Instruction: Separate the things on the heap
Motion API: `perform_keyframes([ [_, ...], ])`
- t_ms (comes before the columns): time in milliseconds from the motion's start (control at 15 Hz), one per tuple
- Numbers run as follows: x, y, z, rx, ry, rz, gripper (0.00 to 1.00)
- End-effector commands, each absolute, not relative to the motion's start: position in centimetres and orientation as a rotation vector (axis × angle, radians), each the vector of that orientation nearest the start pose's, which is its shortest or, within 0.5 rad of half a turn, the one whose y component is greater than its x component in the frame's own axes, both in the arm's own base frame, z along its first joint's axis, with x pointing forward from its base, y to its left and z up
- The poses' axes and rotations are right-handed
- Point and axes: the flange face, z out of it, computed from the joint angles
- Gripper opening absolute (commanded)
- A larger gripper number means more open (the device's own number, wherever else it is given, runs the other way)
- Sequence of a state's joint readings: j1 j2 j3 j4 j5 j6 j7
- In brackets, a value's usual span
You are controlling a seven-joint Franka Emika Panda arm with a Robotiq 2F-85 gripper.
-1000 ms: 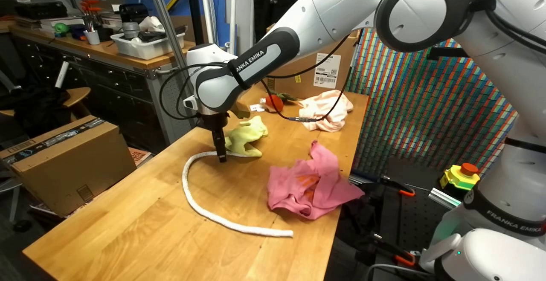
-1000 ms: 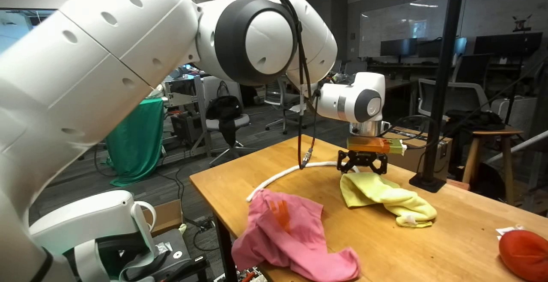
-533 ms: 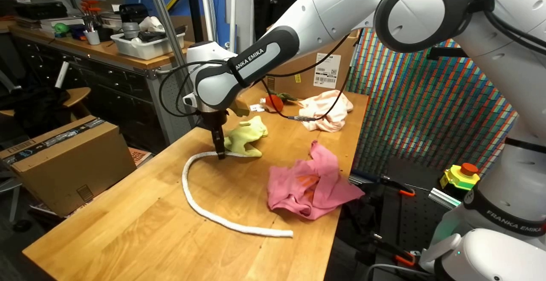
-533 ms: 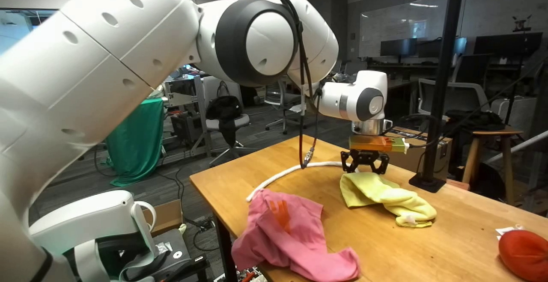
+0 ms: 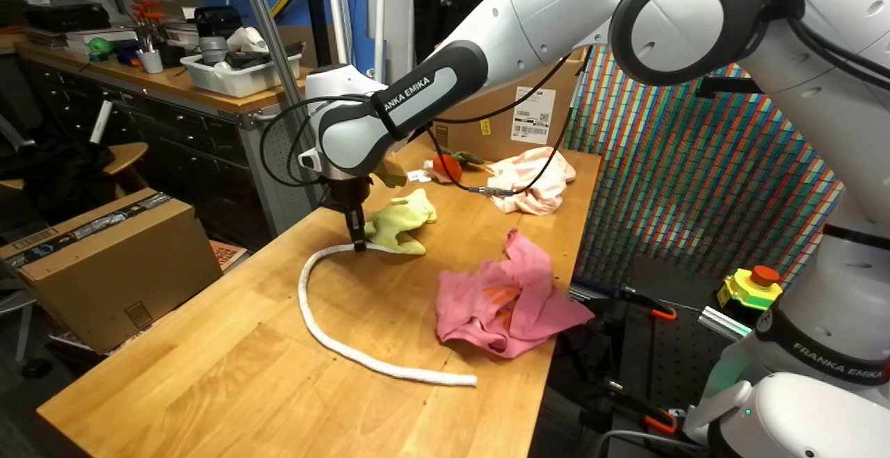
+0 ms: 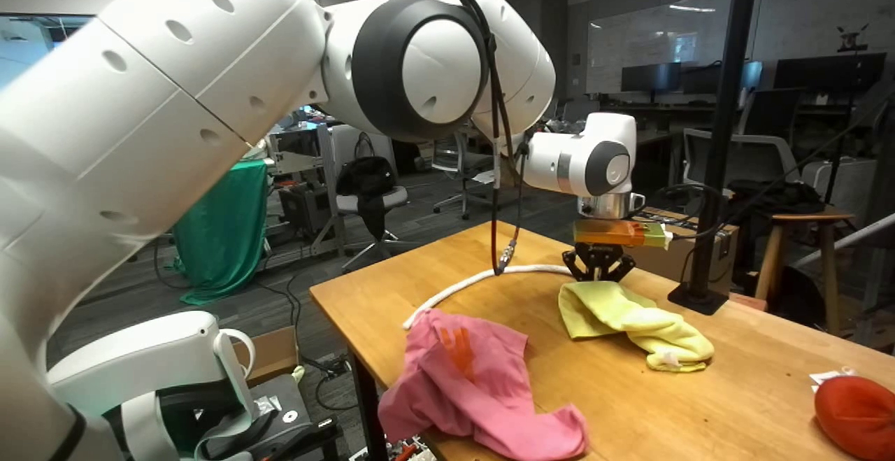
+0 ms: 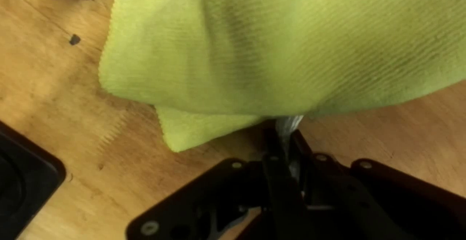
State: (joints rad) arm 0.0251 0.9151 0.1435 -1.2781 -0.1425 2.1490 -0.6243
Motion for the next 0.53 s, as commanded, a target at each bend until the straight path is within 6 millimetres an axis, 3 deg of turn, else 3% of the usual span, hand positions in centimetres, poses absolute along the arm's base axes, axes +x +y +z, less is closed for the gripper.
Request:
perform_keyframes([
  [0,74.0,10.3,19.4,-2.86,-1.25,0.056,0.06],
  [467,73.3,13.1,19.7,-2.866,-1.138,0.039,0.06],
])
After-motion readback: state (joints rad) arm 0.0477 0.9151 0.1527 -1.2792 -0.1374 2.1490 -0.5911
